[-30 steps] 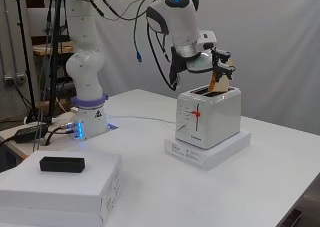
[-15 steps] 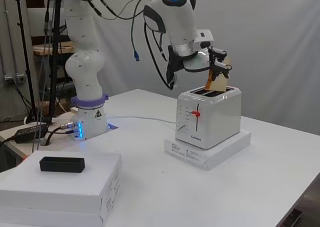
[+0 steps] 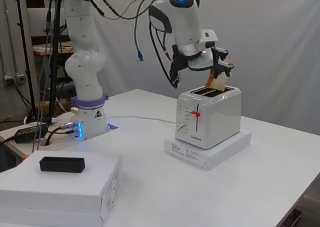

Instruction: Teleoperate dual arm-hand system to toast a bread

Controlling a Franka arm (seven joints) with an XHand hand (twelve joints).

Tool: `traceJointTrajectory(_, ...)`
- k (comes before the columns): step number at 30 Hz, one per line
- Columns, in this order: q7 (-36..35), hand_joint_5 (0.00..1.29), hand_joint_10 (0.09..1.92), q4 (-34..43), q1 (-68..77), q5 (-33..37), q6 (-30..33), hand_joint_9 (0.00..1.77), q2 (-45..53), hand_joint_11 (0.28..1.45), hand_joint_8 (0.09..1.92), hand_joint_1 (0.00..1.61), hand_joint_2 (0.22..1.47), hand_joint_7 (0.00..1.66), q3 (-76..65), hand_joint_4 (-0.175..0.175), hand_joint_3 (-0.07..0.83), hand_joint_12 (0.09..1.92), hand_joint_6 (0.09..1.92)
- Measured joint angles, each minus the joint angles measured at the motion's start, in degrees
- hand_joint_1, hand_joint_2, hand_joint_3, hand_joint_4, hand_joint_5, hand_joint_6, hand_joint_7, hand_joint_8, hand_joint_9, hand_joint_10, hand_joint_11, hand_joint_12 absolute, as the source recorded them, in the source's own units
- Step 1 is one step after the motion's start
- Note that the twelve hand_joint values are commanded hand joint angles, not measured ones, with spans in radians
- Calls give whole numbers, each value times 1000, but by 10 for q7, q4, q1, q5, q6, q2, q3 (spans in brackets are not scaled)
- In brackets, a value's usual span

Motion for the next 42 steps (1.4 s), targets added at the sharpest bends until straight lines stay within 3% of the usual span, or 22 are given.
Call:
traceJointTrajectory(3,0,622,707,-7,0,11,6,1199,6,647,411,810,1316,1213,16,175,-3,777,1509)
traceJointTrajectory(4,0,443,487,-7,-1,14,5,1056,9,591,267,532,1229,1013,17,72,-13,573,1080)
traceJointTrajectory(5,2,255,276,-3,-3,17,-1,803,15,529,148,295,1087,699,18,-20,-22,352,622)
traceJointTrajectory(6,7,132,143,6,-7,16,-15,595,22,483,87,151,983,460,20,-75,-19,194,324)
traceJointTrajectory(8,34,30,87,30,-10,-5,-48,394,36,440,87,34,897,238,24,-115,-8,87,87)
traceJointTrajectory(10,85,70,87,47,3,-36,-72,323,39,416,87,26,960,183,12,-99,3,87,87)
traceJointTrajectory(13,144,149,87,45,52,-58,-59,297,18,399,87,65,1029,186,-40,-73,8,87,87)
traceJointTrajectory(18,251,174,87,42,294,-133,-34,272,-33,377,87,84,1049,189,-290,-55,7,87,87)
traceJointTrajectory(22,271,219,87,47,512,-126,-32,273,-7,369,87,75,1046,211,-512,-43,3,87,87)
traceJointTrajectory(24,271,325,87,51,576,-113,-32,288,17,367,87,72,1033,247,-576,-21,0,87,87)
traceJointTrajectory(28,292,439,87,54,541,-114,-24,285,47,358,87,83,998,267,-550,18,-8,87,87)
traceJointTrajectory(34,368,528,87,42,360,-201,3,317,-38,374,87,132,980,293,-416,52,-3,87,87)
traceJointTrajectory(39,430,464,87,22,411,-270,27,411,-114,424,87,261,1016,312,-535,83,3,87,87)
traceJointTrajectory(42,462,305,87,5,486,-316,57,465,-188,456,87,260,1009,319,-647,68,-1,87,87)
